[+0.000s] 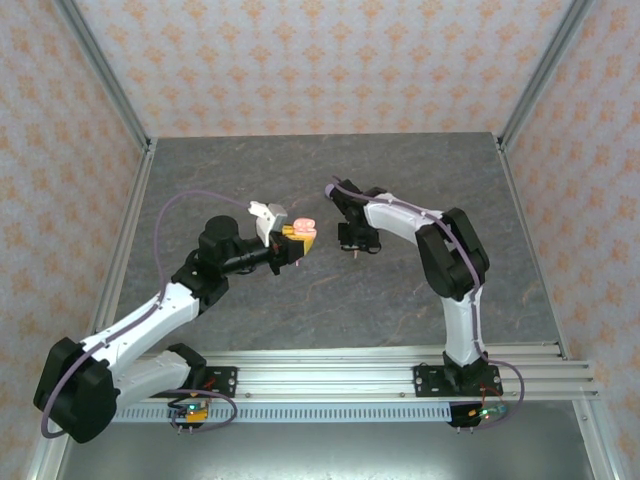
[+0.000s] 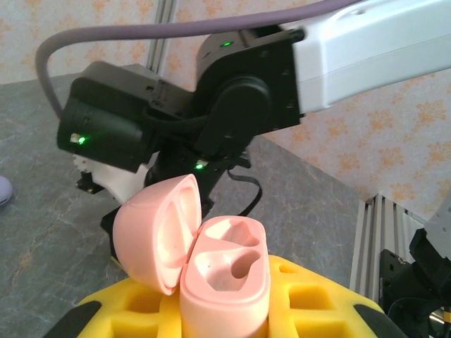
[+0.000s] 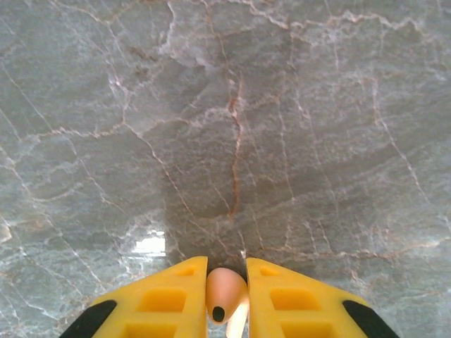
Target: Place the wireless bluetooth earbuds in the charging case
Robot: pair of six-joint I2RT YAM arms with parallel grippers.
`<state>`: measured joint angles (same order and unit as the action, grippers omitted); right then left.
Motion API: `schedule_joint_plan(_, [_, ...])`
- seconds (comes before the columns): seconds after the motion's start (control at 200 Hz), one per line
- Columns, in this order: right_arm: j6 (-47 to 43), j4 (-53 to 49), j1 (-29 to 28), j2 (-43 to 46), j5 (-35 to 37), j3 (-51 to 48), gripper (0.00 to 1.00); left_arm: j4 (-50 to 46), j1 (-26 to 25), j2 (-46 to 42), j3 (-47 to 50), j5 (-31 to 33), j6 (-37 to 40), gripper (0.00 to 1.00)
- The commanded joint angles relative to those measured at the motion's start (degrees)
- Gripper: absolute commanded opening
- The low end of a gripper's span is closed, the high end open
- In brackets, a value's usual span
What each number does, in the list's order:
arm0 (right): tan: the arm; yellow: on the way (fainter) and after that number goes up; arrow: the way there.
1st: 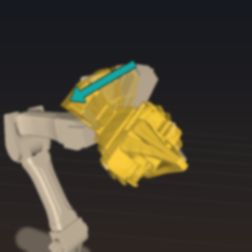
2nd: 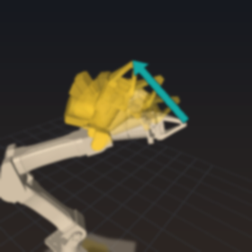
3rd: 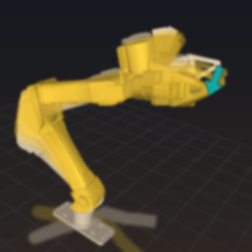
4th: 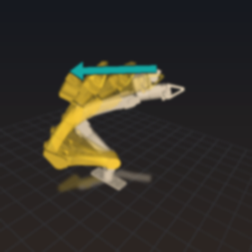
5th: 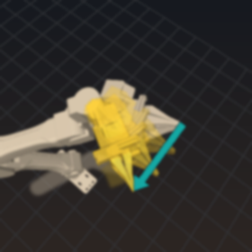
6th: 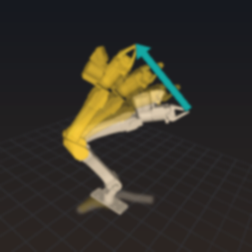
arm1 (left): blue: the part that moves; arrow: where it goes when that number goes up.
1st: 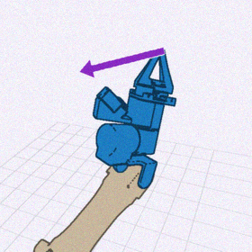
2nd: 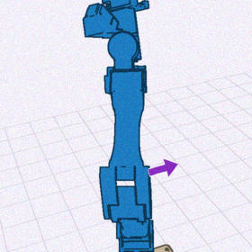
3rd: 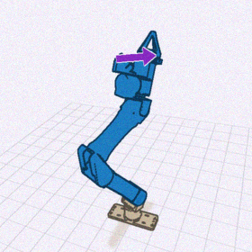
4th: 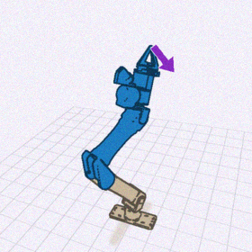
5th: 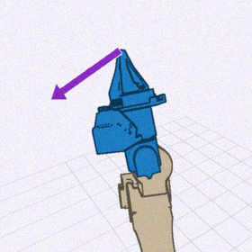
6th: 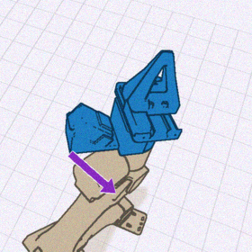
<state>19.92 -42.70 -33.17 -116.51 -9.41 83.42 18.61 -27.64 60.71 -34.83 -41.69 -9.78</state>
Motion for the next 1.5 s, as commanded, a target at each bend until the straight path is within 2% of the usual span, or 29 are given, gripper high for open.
schedule_joint_plan(0.0, [-0.3, 2.8, 0.2, 4.9, 1.1, -2.9, 0.18, 0.1, -0.2, 1.6, -1.9, 1.7, -1.5, 0.03])
schedule_joint_plan(0.255, [-1.6, 8.4, 0.2, 11.8, 1.3, -10.5, 0.18, 4.1, -0.4, 6.8, -1.6, 1.7, -4.0, 0.02])
schedule_joint_plan(0.521, [-3.1, 10.9, 0.2, 16.6, 1.0, -14.2, 0.18, 7.3, -1.4, 11.3, -1.8, 3.8, -5.2, 0.02])
schedule_joint_plan(0.931, [-6.4, 12.6, -0.1, 27.4, -1.2, -14.0, 0.18, 14.6, -3.2, 12.9, 1.4, 5.8, -4.3, 0.01])
schedule_joint_plan(1.497, [-12.2, 14.8, -5.1, 38.3, -4.4, -8.1, 0.19, 25.0, -3.8, 16.4, 2.7, 5.2, -7.9, 0.02])
